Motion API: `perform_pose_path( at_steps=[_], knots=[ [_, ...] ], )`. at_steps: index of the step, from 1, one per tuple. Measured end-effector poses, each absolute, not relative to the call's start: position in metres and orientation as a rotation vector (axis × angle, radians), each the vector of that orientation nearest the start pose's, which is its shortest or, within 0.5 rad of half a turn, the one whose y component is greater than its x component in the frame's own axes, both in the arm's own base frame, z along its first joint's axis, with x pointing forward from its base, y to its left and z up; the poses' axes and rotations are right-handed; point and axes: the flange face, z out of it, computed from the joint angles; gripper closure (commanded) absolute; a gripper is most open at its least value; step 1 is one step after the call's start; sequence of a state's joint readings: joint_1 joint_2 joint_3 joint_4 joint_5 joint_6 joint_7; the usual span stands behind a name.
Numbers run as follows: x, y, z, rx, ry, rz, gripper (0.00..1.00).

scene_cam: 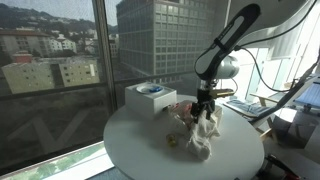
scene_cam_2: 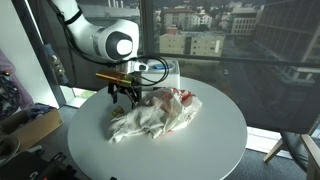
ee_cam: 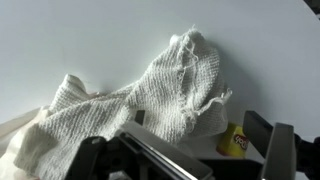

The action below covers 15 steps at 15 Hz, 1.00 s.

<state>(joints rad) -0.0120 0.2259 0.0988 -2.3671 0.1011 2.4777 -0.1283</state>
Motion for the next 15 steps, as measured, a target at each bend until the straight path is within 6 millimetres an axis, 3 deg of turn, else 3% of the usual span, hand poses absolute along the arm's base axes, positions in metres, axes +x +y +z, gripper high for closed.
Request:
perform_pose_path(
  at_steps=[3, 8, 11, 15],
  knots=[
    [0.47, 0.055, 0.226, -3.077, -0.233, 0.127, 0.0],
    [0.469, 0.053, 0.228, -3.08, -0.228, 0.108, 0.0],
    [0.468, 0.056, 0.203, -3.067, -0.199, 0.118, 0.0],
    [0.464, 0.059, 0.145, -3.05, -0.139, 0.158, 0.0]
  ],
)
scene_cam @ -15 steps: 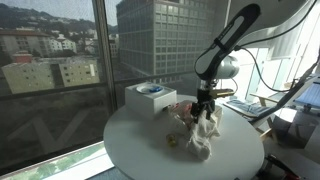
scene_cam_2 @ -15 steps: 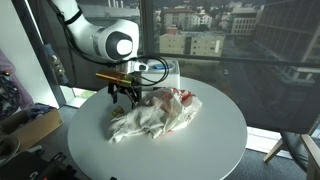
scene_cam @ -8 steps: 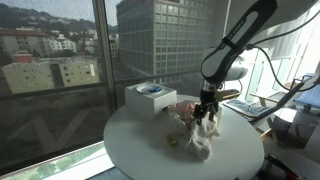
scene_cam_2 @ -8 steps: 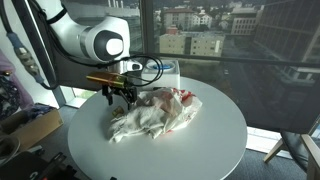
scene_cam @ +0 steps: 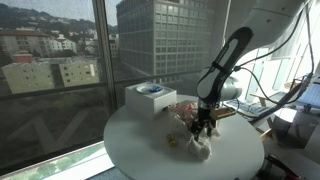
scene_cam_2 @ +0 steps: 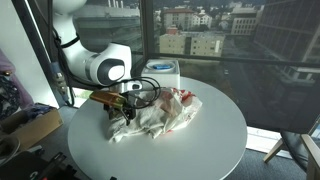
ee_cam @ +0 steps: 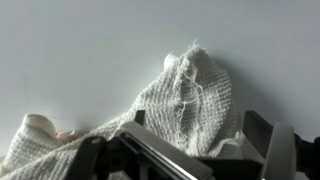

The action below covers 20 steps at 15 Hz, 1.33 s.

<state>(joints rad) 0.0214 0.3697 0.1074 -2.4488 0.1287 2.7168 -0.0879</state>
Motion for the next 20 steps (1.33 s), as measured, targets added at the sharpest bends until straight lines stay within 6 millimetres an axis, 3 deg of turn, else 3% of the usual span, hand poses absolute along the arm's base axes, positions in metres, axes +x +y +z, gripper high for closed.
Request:
perform_pose_path(
  at_steps=[3, 4, 6, 9, 14, 17, 20],
  knots=[
    [0.465, 0.065, 0.105, -3.035, -0.109, 0.179, 0.0],
    [0.465, 0.069, 0.094, -3.03, -0.109, 0.19, 0.25],
    [0.468, 0.073, 0.076, -3.025, -0.1, 0.207, 0.32],
    [0.474, 0.076, 0.063, -3.022, -0.09, 0.215, 0.58],
    [0.477, 0.077, 0.066, -3.026, -0.07, 0.205, 0.93],
    [0.482, 0.068, 0.083, -3.048, -0.02, 0.132, 0.95],
    [0.485, 0.055, 0.119, -3.094, 0.06, -0.039, 0.94]
  ],
)
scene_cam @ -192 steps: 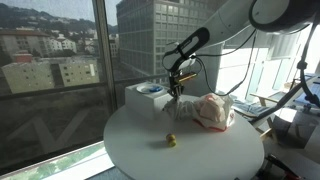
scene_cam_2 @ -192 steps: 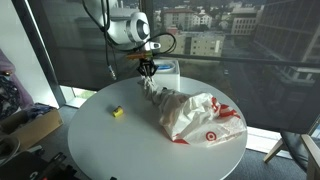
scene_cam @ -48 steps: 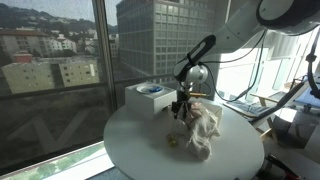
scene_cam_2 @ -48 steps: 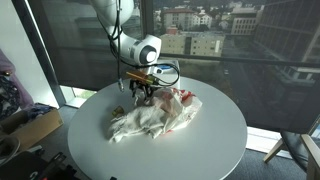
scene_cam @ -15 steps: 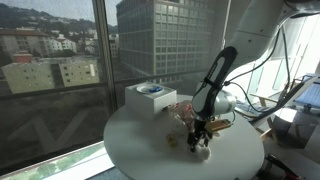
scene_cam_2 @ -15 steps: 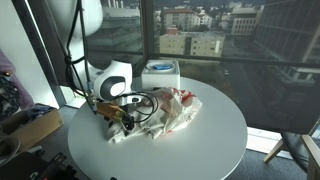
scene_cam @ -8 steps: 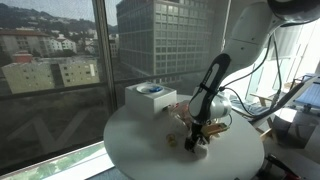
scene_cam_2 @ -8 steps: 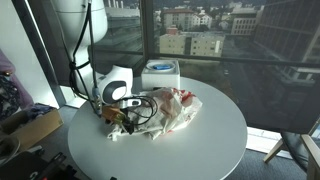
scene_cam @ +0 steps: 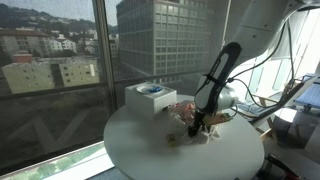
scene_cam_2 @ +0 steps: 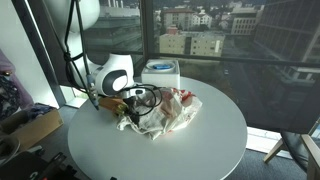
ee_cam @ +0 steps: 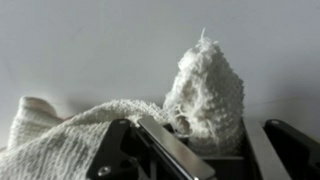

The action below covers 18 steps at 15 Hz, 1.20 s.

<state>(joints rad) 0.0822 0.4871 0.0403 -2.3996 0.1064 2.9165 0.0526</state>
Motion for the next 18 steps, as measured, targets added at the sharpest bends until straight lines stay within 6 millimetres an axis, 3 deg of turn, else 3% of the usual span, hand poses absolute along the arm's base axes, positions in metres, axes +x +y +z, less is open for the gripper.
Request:
perform_pose_path(
  at_steps=[7, 11, 14, 18],
  knots=[
    [0.5, 0.033, 0.211, -3.16, 0.254, -0.464, 0.94],
    [0.517, 0.021, 0.247, -3.176, 0.36, -0.63, 0.94],
    [0.536, 0.02, 0.249, -3.182, 0.422, -0.685, 0.94],
    [0.56, 0.029, 0.219, -3.203, 0.474, -0.666, 0.93]
  ],
)
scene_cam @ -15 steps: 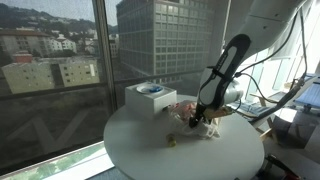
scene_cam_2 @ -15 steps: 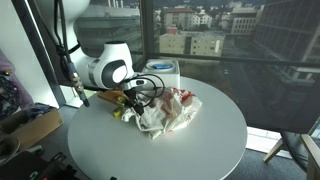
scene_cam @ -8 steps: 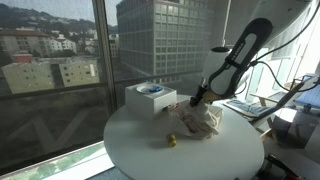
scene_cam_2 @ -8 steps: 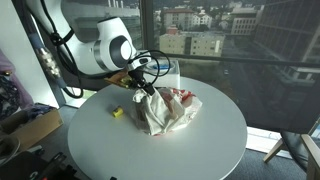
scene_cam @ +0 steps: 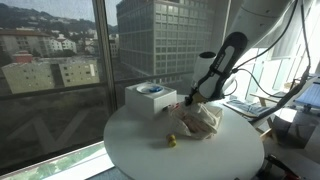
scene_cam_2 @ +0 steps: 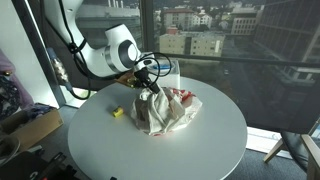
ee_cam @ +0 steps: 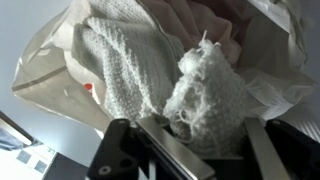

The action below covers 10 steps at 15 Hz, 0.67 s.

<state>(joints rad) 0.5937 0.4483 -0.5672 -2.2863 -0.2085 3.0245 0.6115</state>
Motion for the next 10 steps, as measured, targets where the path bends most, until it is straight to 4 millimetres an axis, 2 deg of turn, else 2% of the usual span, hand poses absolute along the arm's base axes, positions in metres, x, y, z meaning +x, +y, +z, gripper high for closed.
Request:
perform_pose_path(
  at_steps=[3, 8, 9, 10],
  knots=[
    [0.578, 0.024, 0.185, -3.232, 0.533, -0.645, 0.93],
    [0.609, -0.006, 0.13, -3.287, 0.666, -0.597, 0.93],
    [0.615, -0.008, 0.122, -3.284, 0.681, -0.585, 0.84],
    [0.621, -0.009, 0.116, -3.28, 0.691, -0.575, 0.68]
  ],
)
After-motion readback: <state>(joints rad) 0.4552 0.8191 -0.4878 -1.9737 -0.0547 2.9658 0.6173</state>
